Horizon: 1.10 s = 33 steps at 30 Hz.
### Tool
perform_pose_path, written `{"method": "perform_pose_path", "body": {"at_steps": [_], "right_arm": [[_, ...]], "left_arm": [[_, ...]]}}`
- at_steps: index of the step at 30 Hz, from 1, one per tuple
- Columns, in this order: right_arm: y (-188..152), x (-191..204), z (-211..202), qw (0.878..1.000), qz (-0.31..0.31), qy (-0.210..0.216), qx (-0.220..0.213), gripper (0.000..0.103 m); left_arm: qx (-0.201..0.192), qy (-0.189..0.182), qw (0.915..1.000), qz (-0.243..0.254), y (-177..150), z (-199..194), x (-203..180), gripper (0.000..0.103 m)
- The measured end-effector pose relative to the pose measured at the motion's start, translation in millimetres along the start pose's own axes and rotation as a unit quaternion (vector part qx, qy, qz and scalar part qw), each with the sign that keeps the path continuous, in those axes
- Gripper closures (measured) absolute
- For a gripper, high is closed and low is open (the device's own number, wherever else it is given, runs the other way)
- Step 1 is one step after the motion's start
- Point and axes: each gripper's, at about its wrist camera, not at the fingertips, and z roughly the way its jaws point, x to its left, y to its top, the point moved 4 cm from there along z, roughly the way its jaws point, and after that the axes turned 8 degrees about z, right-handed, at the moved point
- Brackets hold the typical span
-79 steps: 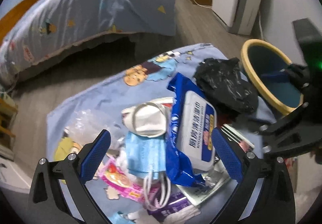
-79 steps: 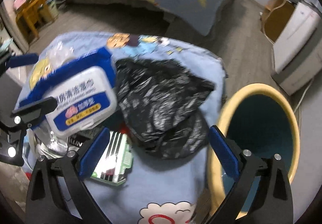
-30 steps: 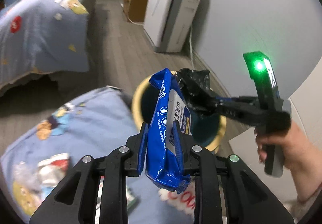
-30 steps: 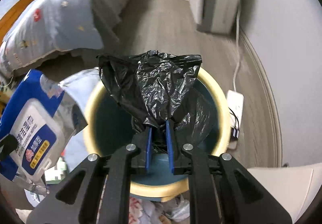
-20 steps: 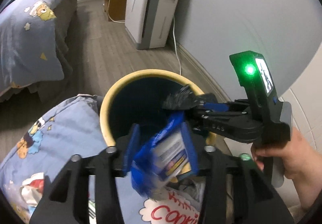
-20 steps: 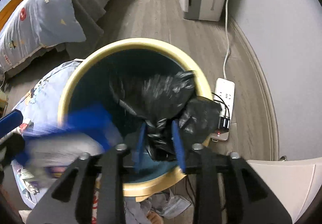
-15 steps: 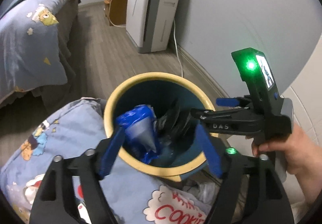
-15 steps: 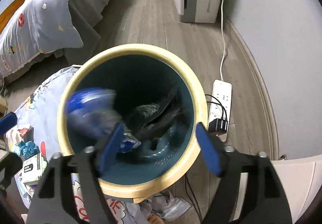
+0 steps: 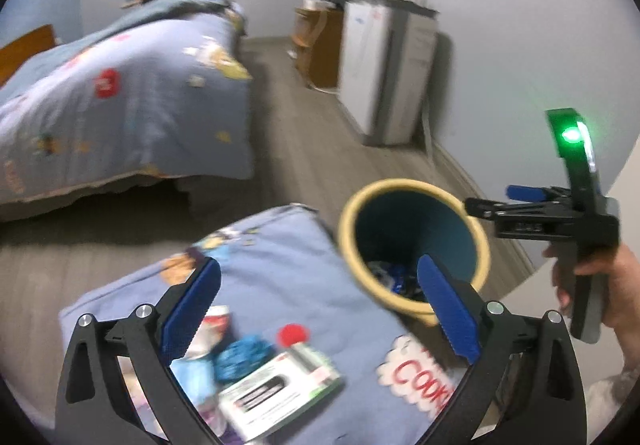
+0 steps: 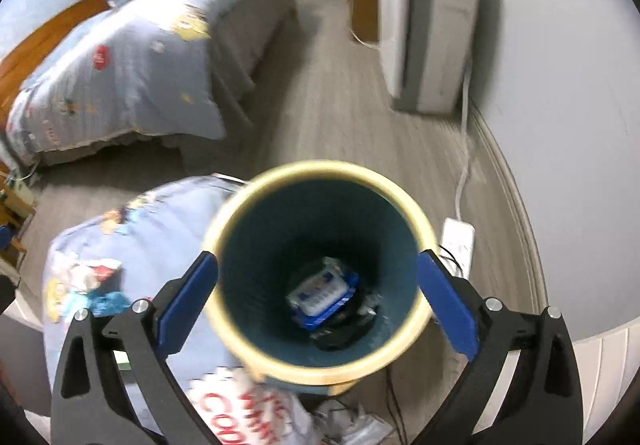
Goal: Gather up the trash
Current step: 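Drop the black bag with the right tool while the left drops the wipes pack into the bin, then grasp the clear plastic bag with the left tool while the right grasps the white mask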
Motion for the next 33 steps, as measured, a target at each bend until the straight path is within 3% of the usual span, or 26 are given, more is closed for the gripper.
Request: {"method": "perform_pose_path", "body": {"at_steps": [6, 12, 14, 21, 24, 26, 33], "right_arm": [[-5.2, 80.9, -42.4, 0.998, -0.039, 0.035, -0.043, 0.005], [-36.4, 166.8, -57.2, 0.991, -0.097, 0.079, -0.037, 0.005], [-45.7, 186.2, -57.5, 0.990, -0.105, 0.082, -0.037, 0.005], [-70.9, 232.7, -41.0, 0.985, -0.146, 0.090, -0.022, 0.005], [-77.4, 244.7, -25.6, 0.984, -0.149, 0.093, 0.013, 0.005], [-81.5, 253.2, -17.3, 0.983, -0.160, 0.092, 0.021, 0.005], [-84.0, 279.1, 25.2, 0.975, -0.183, 0.122, 0.036, 0.005]], "left_arm": [[0.008, 0.029, 0.9989, -0.036, -29.0, -48.0, 54.9, 0.005], [0.019, 0.090, 0.9935, -0.067, -65.6, -82.4, 110.8, 0.005], [0.006, 0.120, 0.9904, -0.067, -76.7, -97.9, 128.8, 0.005], [0.049, 0.180, 0.9766, -0.107, -114.5, -108.7, 183.7, 0.005], [0.052, 0.184, 0.9696, -0.152, -130.3, -109.0, 205.8, 0.005], [0.063, 0.169, 0.9675, -0.178, -139.5, -102.3, 218.7, 0.005], [0.064, 0.164, 0.9669, -0.185, -141.9, -73.7, 236.4, 0.005]]}}
